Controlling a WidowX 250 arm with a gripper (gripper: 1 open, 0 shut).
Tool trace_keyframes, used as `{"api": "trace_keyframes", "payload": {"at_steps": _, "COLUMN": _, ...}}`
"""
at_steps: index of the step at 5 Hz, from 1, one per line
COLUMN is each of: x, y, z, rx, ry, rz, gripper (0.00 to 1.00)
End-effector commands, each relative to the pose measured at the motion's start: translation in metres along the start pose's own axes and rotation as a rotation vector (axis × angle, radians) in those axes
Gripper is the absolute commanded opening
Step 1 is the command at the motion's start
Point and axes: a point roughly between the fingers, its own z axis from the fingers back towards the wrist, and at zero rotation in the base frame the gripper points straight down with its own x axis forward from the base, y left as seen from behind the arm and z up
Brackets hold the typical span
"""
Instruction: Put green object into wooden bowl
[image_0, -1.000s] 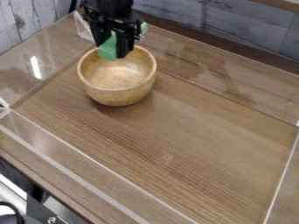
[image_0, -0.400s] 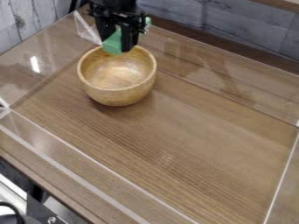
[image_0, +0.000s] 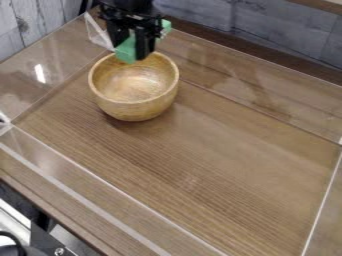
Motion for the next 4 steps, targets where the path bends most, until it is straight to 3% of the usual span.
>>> {"api": "trace_keyframes", "payload": {"at_steps": 1, "x": 0.005, "y": 0.015, "z": 0.020, "rx": 0.028, "ry": -0.082, "rz": -0.034, "gripper": 0.00}}
{"api": "trace_keyframes", "payload": {"at_steps": 2, "x": 0.004, "y": 0.010, "z": 0.030, "rx": 0.022, "ry": -0.085, "rz": -0.049, "gripper": 0.00}}
{"api": "trace_keyframes", "payload": {"at_steps": 3, "x": 0.000, "y": 0.009, "z": 0.013, "rx": 0.025, "ry": -0.084, "rz": 0.037, "gripper": 0.00}}
{"api": "trace_keyframes", "payload": {"at_steps": 4, "x": -0.001, "y": 0.002, "z": 0.009, "rx": 0.017, "ry": -0.085, "rz": 0.018, "gripper": 0.00}}
